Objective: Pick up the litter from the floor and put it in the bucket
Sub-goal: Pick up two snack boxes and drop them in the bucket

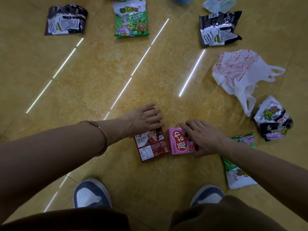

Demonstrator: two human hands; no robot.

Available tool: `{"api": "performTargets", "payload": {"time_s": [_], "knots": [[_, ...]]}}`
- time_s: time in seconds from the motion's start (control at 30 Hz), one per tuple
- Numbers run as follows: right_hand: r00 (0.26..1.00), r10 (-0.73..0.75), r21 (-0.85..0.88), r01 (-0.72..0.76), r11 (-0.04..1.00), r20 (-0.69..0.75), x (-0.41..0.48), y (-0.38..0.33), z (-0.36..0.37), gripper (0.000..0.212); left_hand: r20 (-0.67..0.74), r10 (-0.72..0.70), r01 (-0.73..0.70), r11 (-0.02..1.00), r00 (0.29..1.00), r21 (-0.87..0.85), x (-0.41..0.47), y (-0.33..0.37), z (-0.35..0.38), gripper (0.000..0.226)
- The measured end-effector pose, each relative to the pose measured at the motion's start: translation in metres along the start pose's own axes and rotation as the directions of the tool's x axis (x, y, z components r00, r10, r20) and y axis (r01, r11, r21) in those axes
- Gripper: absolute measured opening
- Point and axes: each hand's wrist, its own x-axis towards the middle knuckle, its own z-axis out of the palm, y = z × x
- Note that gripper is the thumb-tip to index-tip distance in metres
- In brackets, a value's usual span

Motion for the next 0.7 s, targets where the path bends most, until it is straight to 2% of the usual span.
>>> {"api": "performTargets", "payload": {"time_s": [0.47,0.7], "knots": [[0.999,-0.029,-0.015,0.028,0.999,-0.039,0.0028,0.0025,0.0008,0.106,-0.043,0.066,-0.064,0.997,0.997,0.04,0.0017,0.0051,0.0047,0.103],[0.999,-0.016,0.001,0.016,1.0,-0.051,0.0052,0.0046,0.0007,0.108,-0.068,0.061,-0.059,0.998,0.996,0.017,-0.0004,0.0036,0.0072,0.112]]}}
